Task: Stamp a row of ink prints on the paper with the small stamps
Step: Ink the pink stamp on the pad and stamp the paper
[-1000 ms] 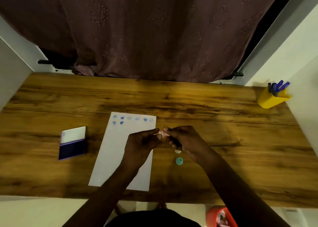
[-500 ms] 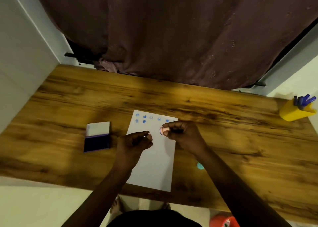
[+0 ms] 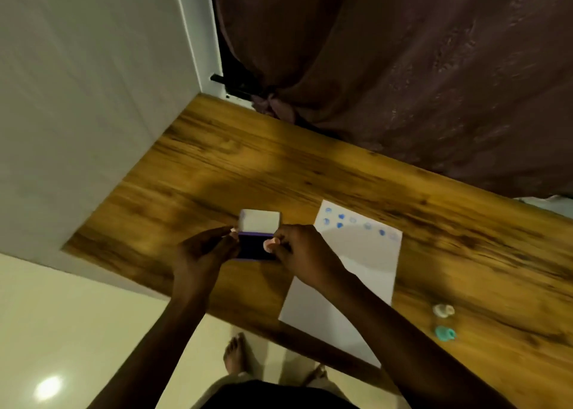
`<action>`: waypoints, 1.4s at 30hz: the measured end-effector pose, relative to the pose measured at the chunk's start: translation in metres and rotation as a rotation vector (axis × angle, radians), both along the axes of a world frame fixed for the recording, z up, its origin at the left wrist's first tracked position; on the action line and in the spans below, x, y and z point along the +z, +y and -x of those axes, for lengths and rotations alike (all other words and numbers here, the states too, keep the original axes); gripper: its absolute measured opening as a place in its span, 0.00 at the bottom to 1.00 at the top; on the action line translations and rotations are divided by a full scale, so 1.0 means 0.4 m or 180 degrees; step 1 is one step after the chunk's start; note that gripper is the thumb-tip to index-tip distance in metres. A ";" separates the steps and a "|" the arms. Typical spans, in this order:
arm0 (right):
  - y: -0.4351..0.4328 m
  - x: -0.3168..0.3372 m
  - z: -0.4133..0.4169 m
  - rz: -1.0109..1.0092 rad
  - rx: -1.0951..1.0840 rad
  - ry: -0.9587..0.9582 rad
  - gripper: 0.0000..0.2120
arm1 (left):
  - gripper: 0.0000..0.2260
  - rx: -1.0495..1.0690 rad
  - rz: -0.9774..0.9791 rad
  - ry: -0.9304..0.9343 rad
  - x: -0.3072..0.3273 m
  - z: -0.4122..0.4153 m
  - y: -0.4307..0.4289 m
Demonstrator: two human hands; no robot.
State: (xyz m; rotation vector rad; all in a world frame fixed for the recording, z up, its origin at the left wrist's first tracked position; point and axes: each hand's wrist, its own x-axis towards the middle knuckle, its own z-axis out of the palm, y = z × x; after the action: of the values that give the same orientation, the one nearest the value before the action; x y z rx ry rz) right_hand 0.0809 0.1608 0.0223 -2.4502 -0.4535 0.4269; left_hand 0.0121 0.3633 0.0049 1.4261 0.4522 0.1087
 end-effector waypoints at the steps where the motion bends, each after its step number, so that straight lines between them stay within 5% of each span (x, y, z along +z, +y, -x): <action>1: 0.028 -0.007 -0.007 0.0204 0.0143 -0.0081 0.14 | 0.09 0.0045 0.0033 -0.0012 -0.001 0.002 0.019; 9: 0.172 -0.059 -0.034 0.1059 0.0521 -0.0629 0.10 | 0.13 0.0151 0.0085 0.0143 -0.008 0.007 0.122; 23: 0.220 -0.121 -0.011 0.1796 0.0673 -0.0614 0.14 | 0.10 -0.0070 0.0254 0.0157 -0.028 -0.035 0.139; 28: 0.219 -0.098 -0.016 0.1394 0.0359 -0.0465 0.06 | 0.08 -0.0112 0.0158 0.0140 -0.003 -0.060 0.121; 31: 0.209 -0.095 -0.022 0.1248 0.0170 -0.0299 0.12 | 0.07 -0.0174 0.0084 0.0131 0.009 -0.066 0.112; 39: 0.080 -0.026 -0.063 -0.0716 -0.0858 0.0418 0.10 | 0.10 -0.0626 0.0095 0.0141 0.016 -0.073 0.028; 42: -0.050 -0.015 -0.070 -0.1006 -0.1609 0.0365 0.12 | 0.11 -0.0812 0.0280 0.0263 0.013 -0.068 -0.014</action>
State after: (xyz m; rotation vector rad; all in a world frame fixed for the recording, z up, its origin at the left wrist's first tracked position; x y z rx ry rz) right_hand 0.1089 0.1409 0.0163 -2.1167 0.1431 0.2536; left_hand 0.0391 0.3578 0.0100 1.3932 0.3349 -0.1744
